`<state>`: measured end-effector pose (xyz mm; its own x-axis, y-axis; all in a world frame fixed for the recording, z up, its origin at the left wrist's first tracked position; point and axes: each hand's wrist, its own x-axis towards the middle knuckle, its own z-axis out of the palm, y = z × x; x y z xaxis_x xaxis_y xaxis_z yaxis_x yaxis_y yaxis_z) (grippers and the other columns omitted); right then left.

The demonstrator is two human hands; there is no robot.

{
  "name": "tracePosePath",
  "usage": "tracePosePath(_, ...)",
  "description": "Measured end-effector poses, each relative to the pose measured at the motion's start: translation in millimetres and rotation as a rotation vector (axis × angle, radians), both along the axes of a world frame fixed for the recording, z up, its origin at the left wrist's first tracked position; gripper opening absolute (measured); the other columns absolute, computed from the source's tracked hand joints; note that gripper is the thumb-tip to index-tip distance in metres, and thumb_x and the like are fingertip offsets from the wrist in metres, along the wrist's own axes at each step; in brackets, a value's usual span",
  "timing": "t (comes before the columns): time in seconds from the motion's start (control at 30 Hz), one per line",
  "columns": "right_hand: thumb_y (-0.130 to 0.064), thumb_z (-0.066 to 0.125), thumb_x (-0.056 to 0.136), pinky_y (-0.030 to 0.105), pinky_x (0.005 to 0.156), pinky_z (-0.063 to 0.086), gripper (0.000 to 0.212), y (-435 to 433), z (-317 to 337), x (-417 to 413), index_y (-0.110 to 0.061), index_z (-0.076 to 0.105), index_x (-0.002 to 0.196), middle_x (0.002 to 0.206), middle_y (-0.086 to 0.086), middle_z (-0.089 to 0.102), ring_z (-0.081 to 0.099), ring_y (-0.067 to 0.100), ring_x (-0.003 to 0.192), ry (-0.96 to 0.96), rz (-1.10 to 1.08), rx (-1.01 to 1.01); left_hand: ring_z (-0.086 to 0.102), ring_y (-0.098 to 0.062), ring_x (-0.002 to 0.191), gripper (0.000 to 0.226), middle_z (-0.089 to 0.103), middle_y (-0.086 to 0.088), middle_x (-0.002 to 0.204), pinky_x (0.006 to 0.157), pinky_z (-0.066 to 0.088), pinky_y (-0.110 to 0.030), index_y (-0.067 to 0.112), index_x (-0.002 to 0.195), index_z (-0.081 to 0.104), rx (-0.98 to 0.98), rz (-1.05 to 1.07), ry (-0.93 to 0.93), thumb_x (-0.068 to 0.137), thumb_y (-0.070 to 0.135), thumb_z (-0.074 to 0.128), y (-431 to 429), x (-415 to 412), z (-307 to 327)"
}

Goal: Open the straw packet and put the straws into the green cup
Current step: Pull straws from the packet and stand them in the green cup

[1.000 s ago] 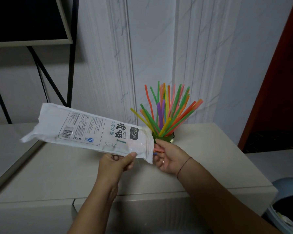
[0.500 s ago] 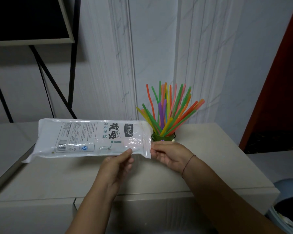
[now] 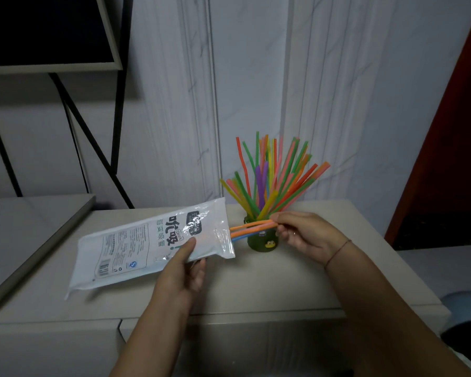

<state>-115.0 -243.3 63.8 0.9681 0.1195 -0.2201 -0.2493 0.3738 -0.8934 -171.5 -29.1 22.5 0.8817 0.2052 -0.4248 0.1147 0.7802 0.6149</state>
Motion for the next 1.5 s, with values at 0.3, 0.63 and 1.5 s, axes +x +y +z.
tracePosePath(0.3, 0.005, 0.055, 0.087, 0.013, 0.048, 0.048, 0.01, 45, -21, -7, -0.001, 0.062, 0.086, 0.072, 0.006, 0.065, 0.06, 0.006, 0.053, -0.019, 0.094, 0.29, 0.071, -0.013, 0.053, 0.015, 0.074, -0.001, 0.062, 0.045, 0.055, -0.021, 0.016, 0.086, 0.062, -0.083, -0.017, 0.005, 0.081, 0.004, 0.068, -20, 2, -1)
tracePosePath(0.63, -0.001, 0.056, 0.088, 0.017, 0.042, 0.048, 0.012, 5, 0, 0, -0.001, 0.062, 0.078, 0.051, 0.004, 0.062, 0.058, 0.006, 0.042, -0.111, -0.102, 0.092, 0.071, -0.013, 0.053, 0.016, 0.074, 0.0, 0.062, 0.045, 0.056, -0.022, 0.017, 0.087, 0.061, -0.113, 0.028, 0.002, 0.081, 0.005, 0.069, -18, 6, -2)
tracePosePath(1.5, -0.01, 0.062, 0.087, 0.016, 0.045, 0.05, 0.014, -23, 10, 5, -0.006, 0.063, 0.073, 0.046, 0.0, 0.062, 0.058, 0.005, 0.041, -0.355, -0.361, -0.124, 0.066, -0.009, 0.044, 0.013, 0.069, 0.003, 0.052, 0.043, 0.054, -0.019, 0.017, 0.082, 0.06, -0.129, 0.091, 0.032, 0.085, 0.005, 0.066, -17, 9, 0)
